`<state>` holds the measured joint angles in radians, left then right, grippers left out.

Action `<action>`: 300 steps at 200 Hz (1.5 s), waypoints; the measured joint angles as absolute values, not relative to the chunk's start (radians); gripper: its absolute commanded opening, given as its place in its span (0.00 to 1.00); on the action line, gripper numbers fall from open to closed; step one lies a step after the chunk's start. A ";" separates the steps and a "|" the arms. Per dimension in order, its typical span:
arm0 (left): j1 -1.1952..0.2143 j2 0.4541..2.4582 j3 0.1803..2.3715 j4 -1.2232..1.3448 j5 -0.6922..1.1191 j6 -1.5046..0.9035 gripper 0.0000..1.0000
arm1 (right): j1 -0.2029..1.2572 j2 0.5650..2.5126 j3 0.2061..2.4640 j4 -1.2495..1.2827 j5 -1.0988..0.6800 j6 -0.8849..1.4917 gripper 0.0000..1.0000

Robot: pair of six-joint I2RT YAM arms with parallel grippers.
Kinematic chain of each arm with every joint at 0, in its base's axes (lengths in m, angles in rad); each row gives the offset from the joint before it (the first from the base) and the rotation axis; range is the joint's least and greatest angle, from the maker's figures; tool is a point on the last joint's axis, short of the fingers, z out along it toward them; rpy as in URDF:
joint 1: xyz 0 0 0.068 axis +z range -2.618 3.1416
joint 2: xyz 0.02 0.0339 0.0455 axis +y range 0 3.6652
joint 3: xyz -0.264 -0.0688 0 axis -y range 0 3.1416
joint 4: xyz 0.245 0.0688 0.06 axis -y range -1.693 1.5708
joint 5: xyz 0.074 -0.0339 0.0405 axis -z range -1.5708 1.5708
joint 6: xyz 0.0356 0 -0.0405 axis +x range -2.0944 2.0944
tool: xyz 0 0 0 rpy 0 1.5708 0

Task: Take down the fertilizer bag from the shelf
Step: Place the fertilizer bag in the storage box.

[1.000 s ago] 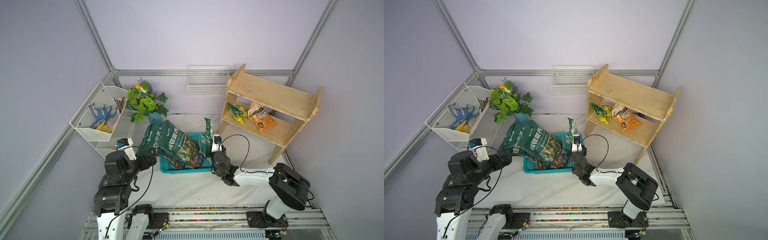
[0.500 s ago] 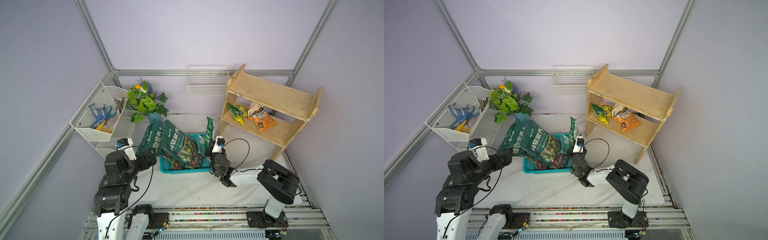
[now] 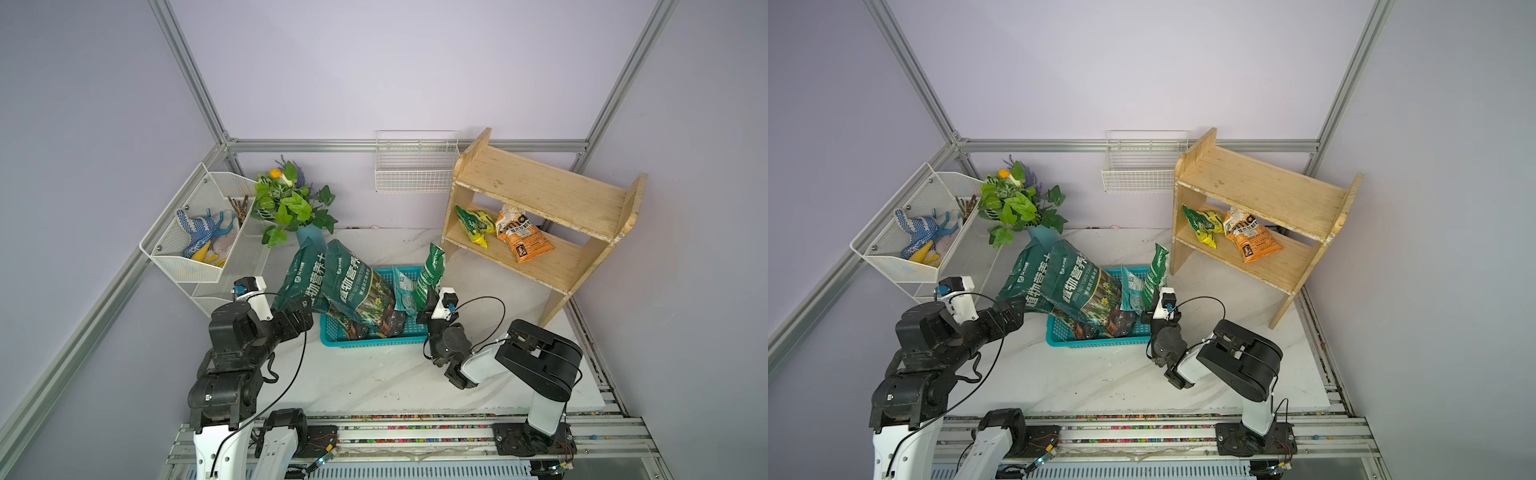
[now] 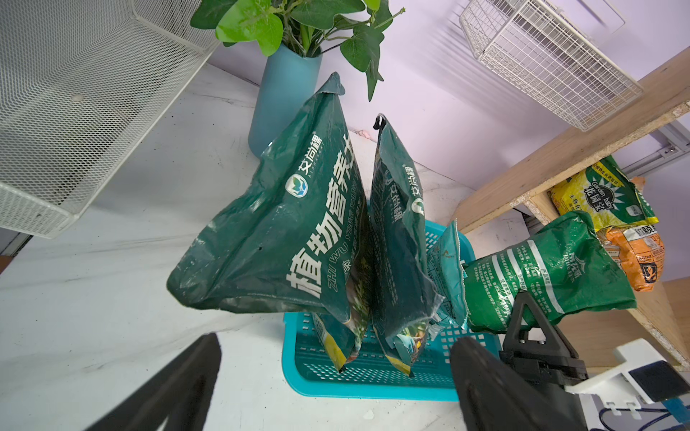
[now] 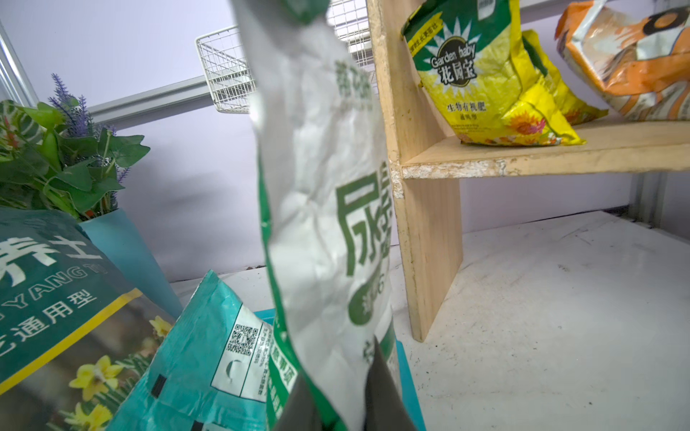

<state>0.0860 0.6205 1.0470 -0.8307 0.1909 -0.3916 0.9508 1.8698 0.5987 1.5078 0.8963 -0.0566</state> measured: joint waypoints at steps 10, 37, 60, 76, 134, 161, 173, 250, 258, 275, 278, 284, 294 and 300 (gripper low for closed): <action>0.086 0.620 1.047 -0.831 0.191 -0.392 1.00 | 0.968 1.893 0.630 1.517 0.923 -0.110 0.00; 0.086 0.620 1.047 -0.831 0.191 -0.392 1.00 | 1.006 1.953 0.714 1.528 0.978 -0.237 0.00; 0.086 0.620 1.047 -0.831 0.191 -0.392 1.00 | 1.017 1.973 0.757 1.492 0.968 -0.269 0.00; 0.086 0.620 1.047 -0.831 0.191 -0.392 1.00 | 1.015 1.969 0.760 1.461 0.942 -0.261 0.00; 0.086 0.620 1.047 -0.831 0.191 -0.392 1.00 | 1.008 1.931 0.754 1.332 0.897 -0.239 0.00; 0.086 0.620 1.047 -0.831 0.191 -0.392 1.00 | 1.003 1.897 0.727 1.289 0.878 -0.209 0.00; 0.086 0.620 1.047 -0.831 0.191 -0.392 1.00 | 1.003 1.879 0.722 1.264 0.878 -0.195 0.00; 0.086 0.620 1.047 -0.831 0.191 -0.392 1.00 | 1.057 1.804 0.801 0.950 1.082 -0.100 0.00; 0.086 0.620 1.047 -0.831 0.191 -0.392 1.00 | 1.061 1.794 0.808 0.908 1.085 -0.089 0.00; 0.086 0.620 1.047 -0.831 0.191 -0.392 1.00 | 1.063 1.770 0.809 0.845 1.079 -0.075 0.00; 0.086 0.620 1.047 -0.831 0.191 -0.392 1.00 | 1.062 1.770 0.809 0.842 1.080 -0.075 0.00; 0.086 0.620 1.047 -0.831 0.191 -0.392 1.00 | 1.062 1.772 0.810 0.838 1.085 -0.076 0.00; 0.086 0.620 1.047 -0.831 0.191 -0.392 1.00 | 1.062 1.782 0.821 0.834 1.092 -0.086 0.00; 0.086 0.620 1.047 -0.831 0.191 -0.392 1.00 | 1.063 1.793 0.830 0.833 1.099 -0.095 0.00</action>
